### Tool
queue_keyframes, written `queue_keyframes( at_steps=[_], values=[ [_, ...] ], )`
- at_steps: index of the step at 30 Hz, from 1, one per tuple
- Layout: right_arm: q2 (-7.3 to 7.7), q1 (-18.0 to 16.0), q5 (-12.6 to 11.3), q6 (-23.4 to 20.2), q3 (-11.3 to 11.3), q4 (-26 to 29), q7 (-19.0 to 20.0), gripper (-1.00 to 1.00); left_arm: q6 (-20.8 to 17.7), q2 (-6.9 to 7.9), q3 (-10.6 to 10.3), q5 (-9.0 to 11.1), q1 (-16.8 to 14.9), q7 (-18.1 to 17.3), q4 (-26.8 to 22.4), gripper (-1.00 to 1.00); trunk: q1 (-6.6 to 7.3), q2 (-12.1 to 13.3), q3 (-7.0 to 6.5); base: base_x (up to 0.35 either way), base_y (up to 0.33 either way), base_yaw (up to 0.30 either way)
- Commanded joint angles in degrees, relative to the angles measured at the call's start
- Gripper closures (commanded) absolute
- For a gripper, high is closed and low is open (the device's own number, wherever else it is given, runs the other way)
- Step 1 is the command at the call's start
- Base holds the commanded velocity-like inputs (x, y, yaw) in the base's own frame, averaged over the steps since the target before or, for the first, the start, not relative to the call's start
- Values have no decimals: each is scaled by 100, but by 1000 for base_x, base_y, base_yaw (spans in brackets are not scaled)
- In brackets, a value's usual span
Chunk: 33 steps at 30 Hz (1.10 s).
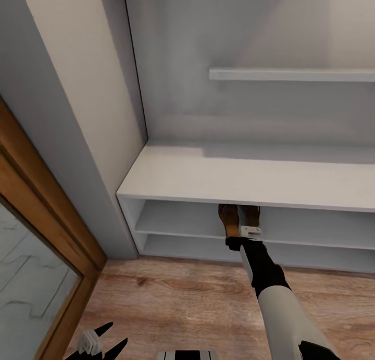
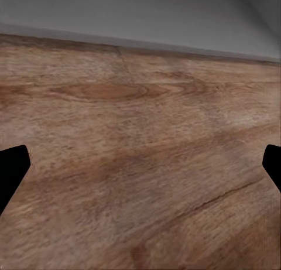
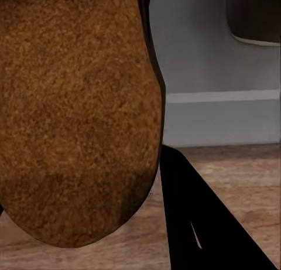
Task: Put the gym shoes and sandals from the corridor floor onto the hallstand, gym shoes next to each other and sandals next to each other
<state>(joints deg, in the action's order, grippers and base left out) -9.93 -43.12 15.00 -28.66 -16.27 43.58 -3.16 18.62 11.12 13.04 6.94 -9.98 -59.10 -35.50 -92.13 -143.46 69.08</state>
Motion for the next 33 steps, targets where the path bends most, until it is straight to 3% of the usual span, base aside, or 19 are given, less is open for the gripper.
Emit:
queue_keyframes(
  at_steps=[1, 33],
  values=[
    [-7, -3, 3, -28, -16, 9, -18, 100, 27, 2, 5, 10, -4, -21, 8, -100, -1, -2, 5, 247, 94, 0],
    [-7, -3, 3, -33, -23, 10, -17, 100, 45, -5, 5, 10, -4, -23, 9, -100, -1, -2, 5, 113, 0, 0]
  ],
)
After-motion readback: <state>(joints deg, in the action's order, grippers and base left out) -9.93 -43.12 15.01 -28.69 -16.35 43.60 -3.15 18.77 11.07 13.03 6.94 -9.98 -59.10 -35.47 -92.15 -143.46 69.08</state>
